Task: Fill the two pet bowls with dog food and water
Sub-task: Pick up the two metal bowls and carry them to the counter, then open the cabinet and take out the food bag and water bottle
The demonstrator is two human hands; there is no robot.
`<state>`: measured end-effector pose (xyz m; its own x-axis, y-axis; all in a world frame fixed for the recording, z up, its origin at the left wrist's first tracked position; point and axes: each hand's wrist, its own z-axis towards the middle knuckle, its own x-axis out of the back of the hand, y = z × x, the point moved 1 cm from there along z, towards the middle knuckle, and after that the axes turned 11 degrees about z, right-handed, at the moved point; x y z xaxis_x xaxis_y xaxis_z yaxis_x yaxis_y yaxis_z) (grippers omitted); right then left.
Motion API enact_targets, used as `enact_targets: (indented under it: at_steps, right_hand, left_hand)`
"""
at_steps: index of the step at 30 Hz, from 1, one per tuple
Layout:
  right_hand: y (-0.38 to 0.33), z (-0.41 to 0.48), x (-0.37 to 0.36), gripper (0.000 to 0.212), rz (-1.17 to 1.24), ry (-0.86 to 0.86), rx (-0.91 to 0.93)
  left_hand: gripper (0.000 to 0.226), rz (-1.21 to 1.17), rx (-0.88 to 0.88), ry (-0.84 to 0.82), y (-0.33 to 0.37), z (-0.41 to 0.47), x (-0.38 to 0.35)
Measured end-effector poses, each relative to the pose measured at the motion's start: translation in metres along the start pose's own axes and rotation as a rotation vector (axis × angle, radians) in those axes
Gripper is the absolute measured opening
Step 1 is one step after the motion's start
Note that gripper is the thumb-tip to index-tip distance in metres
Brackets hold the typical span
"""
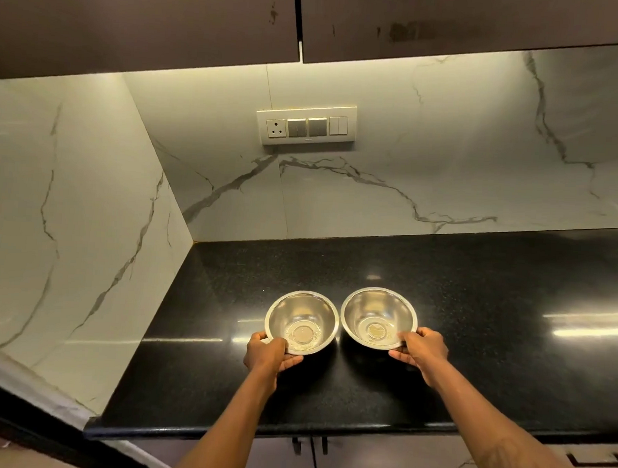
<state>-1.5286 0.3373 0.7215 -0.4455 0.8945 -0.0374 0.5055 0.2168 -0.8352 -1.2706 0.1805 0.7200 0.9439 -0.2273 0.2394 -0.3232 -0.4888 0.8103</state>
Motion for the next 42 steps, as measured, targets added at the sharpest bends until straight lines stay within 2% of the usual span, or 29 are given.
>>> enact_targets:
  at_steps: [9, 13, 15, 17, 19, 21, 25, 29, 33, 37, 39, 42]
  right_hand:
    - [0.001, 0.002, 0.007, 0.017, -0.023, -0.007, -0.026]
    - [-0.001, 0.001, 0.008, 0.032, -0.08, 0.027, 0.018]
    - [-0.005, 0.002, 0.014, 0.046, -0.318, 0.117, 0.169]
    - [-0.014, 0.001, 0.017, 0.054, -0.529, 0.19, 0.346]
    - [-0.027, -0.001, 0.014, 0.052, -0.578, 0.194, 0.491]
    - [-0.047, -0.006, 0.002, 0.044, -0.572, 0.159, 0.587]
    - [-0.103, -0.032, -0.042, 0.025, -0.419, 0.04, 0.753]
    - [-0.169, -0.063, -0.084, 0.032, -0.264, -0.02, 0.997]
    - [-0.234, -0.099, -0.112, 0.036, -0.125, -0.055, 1.237]
    - [-0.283, -0.128, -0.125, 0.039, -0.067, -0.025, 1.496]
    - [-0.303, -0.141, -0.127, 0.04, -0.066, -0.001, 1.638]
    - [-0.33, -0.158, -0.131, 0.043, -0.19, 0.08, 1.845]
  left_hand:
    - [0.054, 0.009, 0.029, -0.003, -0.002, 0.008, 0.004]
    - [0.041, 0.092, 0.069, -0.004, -0.004, 0.014, 0.003]
    - [0.033, 0.211, 0.073, 0.064, -0.002, 0.01, 0.007]
    - [0.029, 0.371, 0.003, 0.225, 0.01, 0.001, 0.015]
    - [0.041, 0.492, -0.094, 0.33, 0.028, -0.007, 0.021]
    - [0.048, 0.512, -0.207, 0.354, 0.058, -0.014, 0.021]
    - [0.054, 0.342, -0.443, 0.228, 0.142, -0.033, -0.002]
    - [0.056, 0.161, -0.576, 0.117, 0.234, -0.066, -0.024]
    - [0.054, 0.003, -0.709, 0.093, 0.313, -0.101, -0.033]
    - [0.054, -0.132, -0.701, 0.056, 0.369, -0.131, -0.034]
    - [0.032, -0.215, -0.686, -0.008, 0.381, -0.146, -0.032]
    - [0.024, -0.342, -0.605, -0.121, 0.394, -0.167, -0.032]
